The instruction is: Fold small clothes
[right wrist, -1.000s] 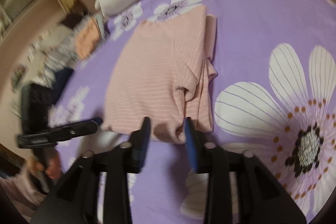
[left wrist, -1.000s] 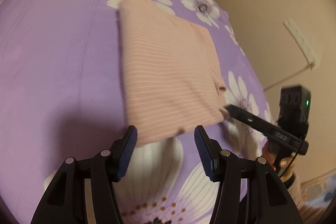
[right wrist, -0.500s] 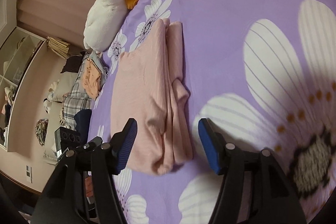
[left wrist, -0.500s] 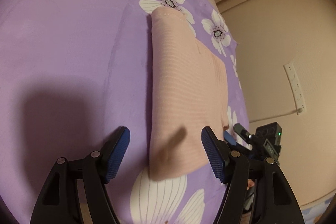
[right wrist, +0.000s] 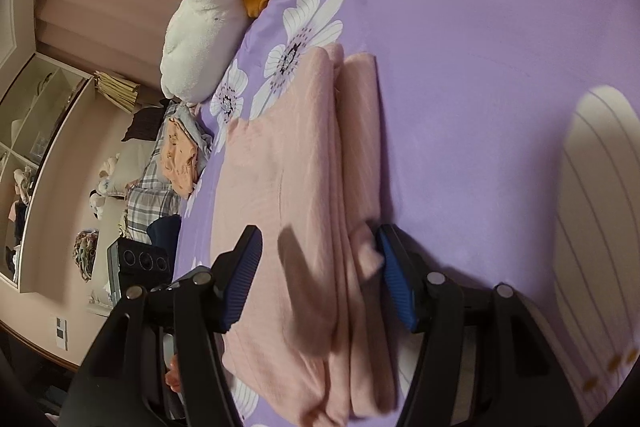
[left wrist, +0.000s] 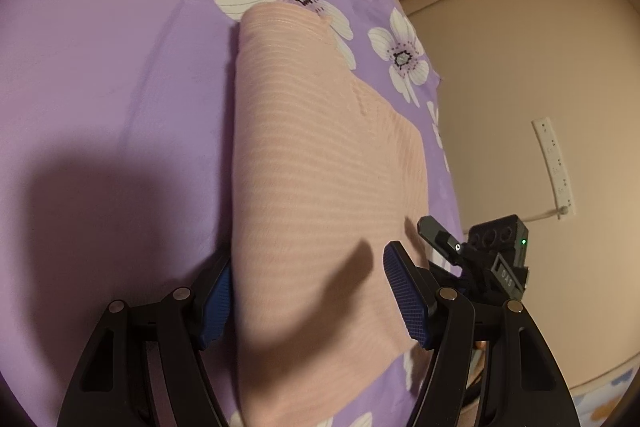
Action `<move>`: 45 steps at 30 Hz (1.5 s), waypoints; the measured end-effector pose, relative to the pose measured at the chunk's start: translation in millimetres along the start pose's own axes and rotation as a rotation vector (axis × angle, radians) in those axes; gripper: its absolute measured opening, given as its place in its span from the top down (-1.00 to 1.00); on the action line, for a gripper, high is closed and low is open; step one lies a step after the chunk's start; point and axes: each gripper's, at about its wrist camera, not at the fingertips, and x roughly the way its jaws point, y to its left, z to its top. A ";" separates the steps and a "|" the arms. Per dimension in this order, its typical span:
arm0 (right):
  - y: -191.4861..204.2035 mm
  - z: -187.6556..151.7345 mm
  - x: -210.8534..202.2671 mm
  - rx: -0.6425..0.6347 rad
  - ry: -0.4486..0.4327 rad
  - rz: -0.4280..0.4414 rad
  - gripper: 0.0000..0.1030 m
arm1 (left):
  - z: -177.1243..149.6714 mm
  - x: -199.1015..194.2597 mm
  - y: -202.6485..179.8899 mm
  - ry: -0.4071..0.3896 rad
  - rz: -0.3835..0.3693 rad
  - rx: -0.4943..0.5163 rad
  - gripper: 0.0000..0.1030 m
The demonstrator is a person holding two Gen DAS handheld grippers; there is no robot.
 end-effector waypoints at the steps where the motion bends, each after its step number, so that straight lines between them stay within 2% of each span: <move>1: 0.3 1.5 1.6 -0.003 0.000 0.002 -0.14 | 2.0 2.2 -0.7 0.001 -0.002 -0.001 -0.34; 7: 0.5 5.5 7.8 -0.015 -0.001 0.005 -0.04 | 10.7 7.7 0.7 0.007 -0.011 -0.007 -0.34; 15: -3.6 13.8 20.1 0.004 -0.003 0.032 0.29 | 22.5 12.8 6.5 0.005 -0.038 -0.042 -0.32; 20: -2.9 12.1 20.1 -0.004 -0.015 0.032 0.38 | 20.9 10.8 9.9 -0.001 0.006 -0.043 0.16; 24: 4.7 11.0 21.0 -0.033 -0.023 0.000 0.43 | 19.2 8.0 13.5 -0.008 0.012 -0.063 0.27; 27: 12.1 9.2 20.9 -0.062 -0.037 -0.032 0.49 | 17.4 7.5 5.7 -0.017 0.048 -0.035 0.36; 31: 23.9 5.2 17.3 -0.108 -0.067 -0.071 0.53 | 16.4 6.6 -6.0 -0.024 0.093 0.007 0.41; 39: 45.7 -6.3 2.7 -0.173 -0.100 -0.078 0.54 | 7.6 -7.4 -21.9 -0.028 0.145 0.068 0.42; 45: 64.3 -16.4 -12.6 -0.209 -0.126 -0.064 0.54 | -5.9 -23.2 -33.1 -0.046 0.147 0.089 0.42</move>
